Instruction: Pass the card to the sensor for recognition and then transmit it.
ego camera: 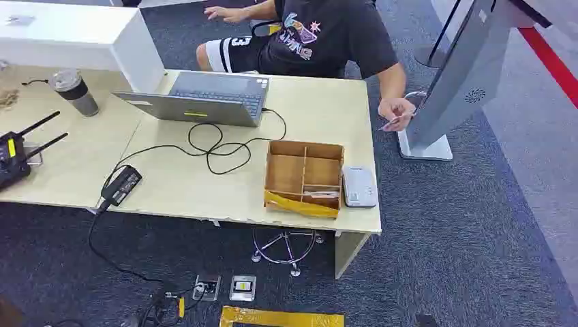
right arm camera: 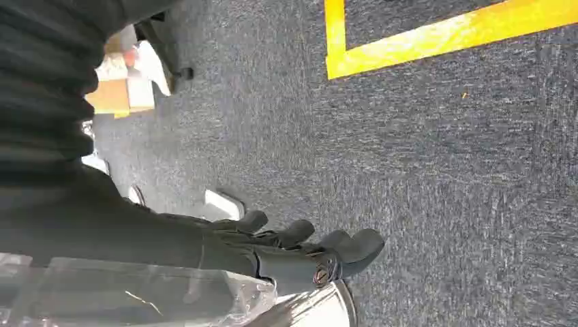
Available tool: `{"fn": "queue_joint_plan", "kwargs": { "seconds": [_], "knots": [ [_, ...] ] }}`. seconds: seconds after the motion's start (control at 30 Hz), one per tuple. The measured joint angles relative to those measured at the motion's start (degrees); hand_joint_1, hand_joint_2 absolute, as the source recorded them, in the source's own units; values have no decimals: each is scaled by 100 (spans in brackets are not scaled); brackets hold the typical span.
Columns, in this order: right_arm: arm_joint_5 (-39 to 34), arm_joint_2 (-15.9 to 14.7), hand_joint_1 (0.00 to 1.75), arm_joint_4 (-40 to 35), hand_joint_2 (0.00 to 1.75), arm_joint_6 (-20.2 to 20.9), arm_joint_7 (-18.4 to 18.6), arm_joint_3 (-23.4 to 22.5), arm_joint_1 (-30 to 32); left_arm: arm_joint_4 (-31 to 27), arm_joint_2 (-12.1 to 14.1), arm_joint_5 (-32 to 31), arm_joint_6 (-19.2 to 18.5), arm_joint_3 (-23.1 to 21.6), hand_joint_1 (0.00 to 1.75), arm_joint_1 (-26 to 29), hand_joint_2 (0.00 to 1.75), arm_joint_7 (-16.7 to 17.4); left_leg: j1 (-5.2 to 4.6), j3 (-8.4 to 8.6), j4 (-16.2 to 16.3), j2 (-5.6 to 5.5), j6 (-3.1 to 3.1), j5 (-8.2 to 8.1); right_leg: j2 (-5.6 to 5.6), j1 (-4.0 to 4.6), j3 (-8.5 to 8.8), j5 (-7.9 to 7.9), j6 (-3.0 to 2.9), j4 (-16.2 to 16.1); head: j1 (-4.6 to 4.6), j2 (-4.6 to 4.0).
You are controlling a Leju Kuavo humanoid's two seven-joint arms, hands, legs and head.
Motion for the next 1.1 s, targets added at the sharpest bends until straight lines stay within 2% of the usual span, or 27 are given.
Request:
{"fn": "queue_joint_plan", "kwargs": {
  "seconds": [0.2,0.37,0.5,0.73,0.87,1.1],
  "knots": [
    [147,0,0,0,175,-173,33,2,-10,0,0,-2,0,0,0,0,175,2,0,0,0,0,0,0,0,0,0,0,0,0,0,0],
    [153,-42,0,-2,175,-453,-169,4,-197,0,0,-31,-7,0,0,-11,175,7,-1,-1,0,0,0,1,1,-2,0,1,1,0,0,-2],
    [149,-251,0,-17,175,-605,-308,4,-558,0,7,-65,-17,0,0,-48,175,7,-3,1,2,0,3,3,0,-4,2,3,4,0,2,-2],
    [31,-719,0,-35,175,-632,-442,4,-1031,0,9,-105,-55,-7,0,-90,175,11,-7,0,3,0,5,3,-2,-9,1,4,4,0,0,0],
    [-201,-824,0,-77,175,-789,-749,-7,-1089,0,9,-129,-63,-55,0,-108,175,11,-7,-3,2,-1,5,2,-3,-9,-2,3,4,0,-2,-2],
    [-481,-1205,0,-225,175,-953,-1414,-114,-1530,-2,11,-127,-66,-116,0,-142,175,11,-8,-2,3,0,6,4,-1,-10,0,5,5,0,0,-2]
  ]
}}
